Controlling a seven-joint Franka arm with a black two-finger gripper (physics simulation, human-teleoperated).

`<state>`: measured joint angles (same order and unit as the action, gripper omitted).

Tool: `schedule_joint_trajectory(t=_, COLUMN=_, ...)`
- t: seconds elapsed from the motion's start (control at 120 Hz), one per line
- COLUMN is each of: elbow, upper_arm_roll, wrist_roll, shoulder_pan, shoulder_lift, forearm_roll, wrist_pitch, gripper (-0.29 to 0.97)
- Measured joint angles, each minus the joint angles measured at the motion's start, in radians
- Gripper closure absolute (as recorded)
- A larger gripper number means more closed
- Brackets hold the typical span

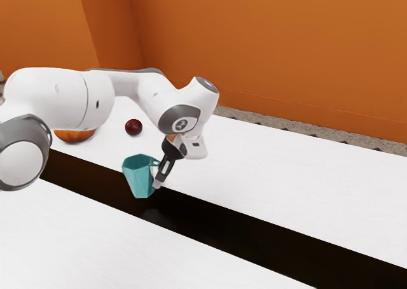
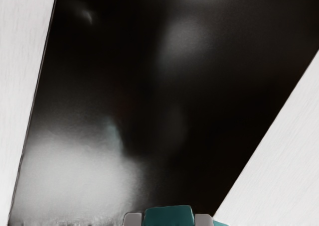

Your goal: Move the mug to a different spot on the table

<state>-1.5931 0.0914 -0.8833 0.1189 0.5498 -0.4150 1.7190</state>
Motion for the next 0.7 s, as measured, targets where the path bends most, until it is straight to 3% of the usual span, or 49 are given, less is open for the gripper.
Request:
schedule_joint_trajectory(t=0.317, elbow=0.072, upper_arm_roll=0.0, wrist_roll=-0.037, shoulder_pan=-0.034, shoulder_lift=0.093, forearm_roll=-0.012, wrist_pitch=-0.003, gripper=0.78)
schedule_joint_trajectory(t=0.7, elbow=0.075, upper_arm_roll=0.0, wrist_roll=-0.071, shoulder_pan=-0.047, shoulder_lift=0.116, forearm_roll=-0.012, wrist_pitch=-0.012, gripper=0.74)
